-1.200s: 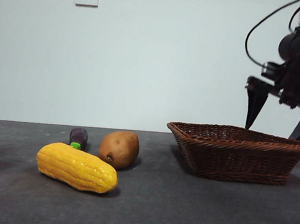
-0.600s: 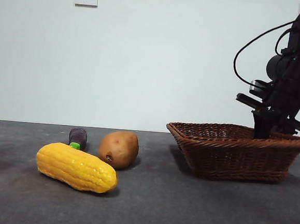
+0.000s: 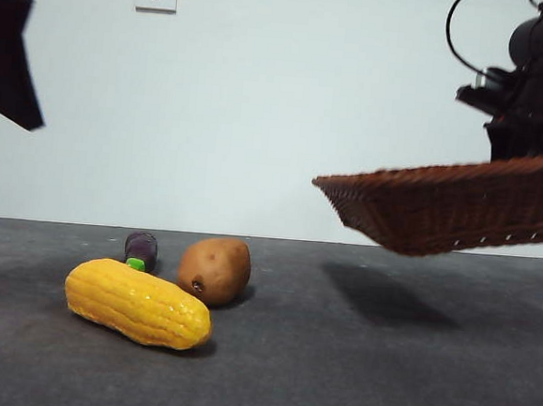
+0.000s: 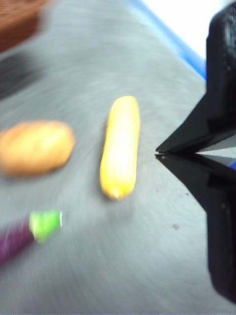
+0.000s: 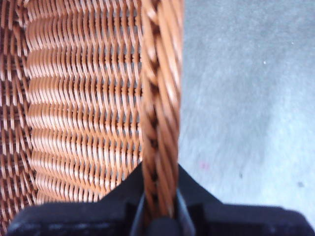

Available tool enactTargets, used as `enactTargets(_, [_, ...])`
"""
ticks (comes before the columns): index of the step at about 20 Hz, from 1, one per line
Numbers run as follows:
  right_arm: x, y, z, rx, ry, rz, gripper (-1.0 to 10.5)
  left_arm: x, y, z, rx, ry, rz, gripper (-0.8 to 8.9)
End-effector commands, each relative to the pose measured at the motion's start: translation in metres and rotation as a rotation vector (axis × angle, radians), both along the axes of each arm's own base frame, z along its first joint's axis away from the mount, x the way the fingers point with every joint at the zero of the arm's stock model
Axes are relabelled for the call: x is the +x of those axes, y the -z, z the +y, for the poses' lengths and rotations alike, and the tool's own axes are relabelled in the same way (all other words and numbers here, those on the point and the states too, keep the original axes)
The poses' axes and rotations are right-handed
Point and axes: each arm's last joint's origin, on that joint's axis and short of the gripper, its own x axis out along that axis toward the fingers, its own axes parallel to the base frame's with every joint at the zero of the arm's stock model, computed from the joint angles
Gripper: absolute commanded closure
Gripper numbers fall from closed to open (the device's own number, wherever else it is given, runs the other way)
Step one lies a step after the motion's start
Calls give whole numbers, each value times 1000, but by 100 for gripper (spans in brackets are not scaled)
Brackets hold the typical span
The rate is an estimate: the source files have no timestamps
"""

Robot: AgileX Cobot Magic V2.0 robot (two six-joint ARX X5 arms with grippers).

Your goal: Help me put the vegetables on the table into the basket

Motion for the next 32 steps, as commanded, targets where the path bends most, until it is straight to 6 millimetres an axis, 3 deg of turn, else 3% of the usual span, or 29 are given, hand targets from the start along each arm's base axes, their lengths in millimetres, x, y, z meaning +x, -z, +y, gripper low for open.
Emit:
enactTargets(1, [-11, -18, 1, 10, -20, -29, 958, 1, 6, -24, 108, 272, -135, 726])
enactTargets(4, [-27, -34, 0, 16, -48, -34, 958, 6, 16, -55, 333, 484, -308, 705])
enactTargets(9, [-47, -60, 0, 16, -51, -91, 958, 15, 34, -71, 425, 738, -382, 232])
enactTargets(14, [-52, -64, -1, 16, -50, -86, 958, 23, 52, -75, 494, 787, -338, 207])
enactTargets(22, [-53, -63, 2, 14, -64, -80, 958, 29, 90, -109, 542, 943, -330, 207])
enactTargets(26, [-53, -63, 2, 12, -70, -82, 958, 28, 101, -117, 542, 969, -302, 268])
enactTargets(27, [-53, -63, 2, 12, -71, -82, 958, 28, 101, -117, 542, 969, -305, 366])
enactTargets(30, [-53, -63, 2, 12, -71, -81, 958, 28, 101, -117, 540, 952, -299, 791])
enactTargets(32, [-53, -63, 2, 12, -71, -80, 958, 28, 101, -117, 534, 916, -285, 822])
